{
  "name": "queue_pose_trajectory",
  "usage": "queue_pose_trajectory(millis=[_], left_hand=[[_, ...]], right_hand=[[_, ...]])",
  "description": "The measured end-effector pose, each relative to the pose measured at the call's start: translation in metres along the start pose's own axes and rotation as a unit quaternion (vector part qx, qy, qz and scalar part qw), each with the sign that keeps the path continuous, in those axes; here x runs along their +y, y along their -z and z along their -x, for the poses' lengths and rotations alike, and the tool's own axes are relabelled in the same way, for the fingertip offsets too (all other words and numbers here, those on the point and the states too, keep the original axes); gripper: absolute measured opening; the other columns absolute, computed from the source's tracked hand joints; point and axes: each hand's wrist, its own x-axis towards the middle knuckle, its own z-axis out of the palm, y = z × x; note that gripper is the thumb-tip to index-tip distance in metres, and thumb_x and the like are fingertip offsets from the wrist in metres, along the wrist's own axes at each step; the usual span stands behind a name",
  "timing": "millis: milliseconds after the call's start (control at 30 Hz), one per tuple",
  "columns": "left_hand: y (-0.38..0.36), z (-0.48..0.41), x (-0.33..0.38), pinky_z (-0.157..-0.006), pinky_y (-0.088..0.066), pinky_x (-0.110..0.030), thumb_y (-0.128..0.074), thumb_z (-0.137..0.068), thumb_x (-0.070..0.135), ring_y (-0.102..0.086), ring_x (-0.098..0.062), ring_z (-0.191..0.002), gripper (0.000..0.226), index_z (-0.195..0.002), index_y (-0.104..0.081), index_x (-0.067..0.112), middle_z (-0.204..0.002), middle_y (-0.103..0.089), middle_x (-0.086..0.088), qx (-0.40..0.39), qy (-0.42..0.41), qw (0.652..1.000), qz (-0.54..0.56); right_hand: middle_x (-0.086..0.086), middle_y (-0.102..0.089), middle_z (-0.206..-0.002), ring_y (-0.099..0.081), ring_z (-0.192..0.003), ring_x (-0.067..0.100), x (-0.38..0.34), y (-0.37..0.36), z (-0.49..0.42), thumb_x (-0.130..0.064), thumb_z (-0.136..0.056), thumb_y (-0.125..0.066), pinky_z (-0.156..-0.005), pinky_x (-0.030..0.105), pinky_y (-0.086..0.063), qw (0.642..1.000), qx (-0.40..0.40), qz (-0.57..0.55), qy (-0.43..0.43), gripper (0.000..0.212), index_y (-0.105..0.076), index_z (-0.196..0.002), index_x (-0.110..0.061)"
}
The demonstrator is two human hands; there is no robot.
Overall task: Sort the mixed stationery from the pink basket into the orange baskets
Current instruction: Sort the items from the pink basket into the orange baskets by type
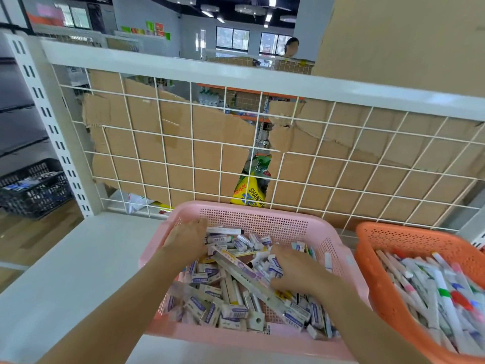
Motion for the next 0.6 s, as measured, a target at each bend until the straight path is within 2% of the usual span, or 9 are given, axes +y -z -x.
queue_pose_trajectory(millis=[67, 200, 233, 333, 433, 533, 600], left_hand=[[-0.001, -0.003, 0.002, -0.077, -0.049, -0.024, -0.044, -0.096, 0.034, -0.061, -0.017, -0.103, 0.045, -0.132, -0.033, 0.009, -0.121, -0.056, -0.005, 0.006, 0.008, 0.999, -0.035], [-0.003, -0.003, 0.002, -0.070, -0.051, -0.022, -0.039, -0.099, 0.033, -0.063, -0.015, -0.095, 0.038, -0.129, -0.036, 0.010, -0.115, -0.059, -0.004, 0.001, 0.019, 1.000, -0.014], [-0.002, -0.002, 0.000, -0.067, -0.051, -0.021, -0.040, -0.098, 0.030, -0.063, -0.014, -0.092, 0.035, -0.127, -0.037, 0.009, -0.113, -0.059, -0.004, 0.004, 0.024, 1.000, 0.001], [0.001, -0.002, -0.005, -0.071, -0.052, -0.020, -0.042, -0.098, 0.027, -0.061, -0.012, -0.091, 0.036, -0.129, -0.037, 0.010, -0.117, -0.058, -0.004, 0.027, 0.022, 0.998, 0.059], [0.007, 0.001, -0.006, -0.073, -0.051, -0.021, -0.043, -0.098, 0.025, -0.060, -0.016, -0.100, 0.038, -0.132, -0.034, 0.010, -0.125, -0.054, -0.007, 0.013, 0.012, 0.995, 0.100], [0.006, 0.005, -0.007, -0.085, -0.051, -0.024, -0.045, -0.097, 0.024, -0.058, -0.017, -0.109, 0.040, -0.134, -0.035, 0.011, -0.132, -0.051, -0.007, 0.011, 0.000, 0.995, 0.097], [0.007, 0.005, -0.008, -0.083, -0.051, -0.023, -0.044, -0.098, 0.021, -0.060, -0.016, -0.104, 0.037, -0.132, -0.037, 0.010, -0.130, -0.054, -0.007, 0.013, 0.001, 0.993, 0.115]], right_hand=[[0.007, -0.049, -0.118, -0.054, -0.089, 0.020, 0.000, -0.001, -0.001, -0.039, -0.083, -0.060, -0.063, 0.031, -0.043, 1.000, -0.005, -0.010, -0.004, 0.067, -0.028, -0.136, -0.015], [0.007, -0.049, -0.115, -0.052, -0.077, 0.017, 0.000, -0.001, 0.001, -0.039, -0.083, -0.059, -0.050, 0.022, -0.032, 0.999, 0.012, -0.030, -0.010, 0.069, -0.026, -0.138, -0.016], [0.005, -0.050, -0.108, -0.051, -0.075, 0.016, 0.000, 0.000, 0.002, -0.038, -0.084, -0.059, -0.050, 0.021, -0.031, 0.999, 0.022, -0.035, -0.010, 0.069, -0.025, -0.140, -0.016], [-0.001, -0.047, -0.081, -0.049, -0.070, 0.016, 0.000, 0.004, 0.002, -0.035, -0.085, -0.057, -0.052, 0.026, -0.032, 0.997, 0.049, -0.055, -0.020, 0.059, -0.029, -0.134, -0.015], [0.002, -0.049, -0.080, -0.053, -0.074, 0.021, 0.002, 0.010, 0.003, -0.036, -0.085, -0.060, -0.058, 0.034, -0.037, 0.992, 0.075, -0.091, -0.040, 0.046, -0.038, -0.119, -0.015], [-0.003, -0.045, -0.075, -0.047, -0.067, 0.014, 0.005, 0.018, 0.009, -0.037, -0.084, -0.062, -0.055, 0.031, -0.033, 0.986, 0.101, -0.121, -0.047, 0.042, -0.038, -0.111, -0.016], [-0.003, -0.046, -0.073, -0.045, -0.063, 0.010, 0.007, 0.022, 0.015, -0.038, -0.084, -0.061, -0.054, 0.028, -0.031, 0.984, 0.116, -0.130, -0.049, 0.041, -0.039, -0.111, -0.016]])
